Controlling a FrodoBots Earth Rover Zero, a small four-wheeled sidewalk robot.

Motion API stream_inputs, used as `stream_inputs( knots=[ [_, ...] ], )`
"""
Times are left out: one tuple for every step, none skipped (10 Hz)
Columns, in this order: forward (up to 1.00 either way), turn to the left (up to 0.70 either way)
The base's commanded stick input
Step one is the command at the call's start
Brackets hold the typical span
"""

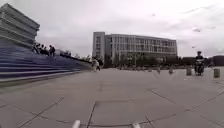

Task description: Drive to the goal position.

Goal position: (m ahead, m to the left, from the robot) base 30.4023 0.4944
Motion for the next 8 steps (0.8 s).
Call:
stream_inputs(
  knots=[
    [0.7,0.0],
    [0.7,0.0],
    [0.7,0.0],
    [0.7,-0.05],
    [0.7,-0.25],
    [0.7,-0.26],
    [0.7,-0.01],
    [0.7,-0.09]
  ],
)
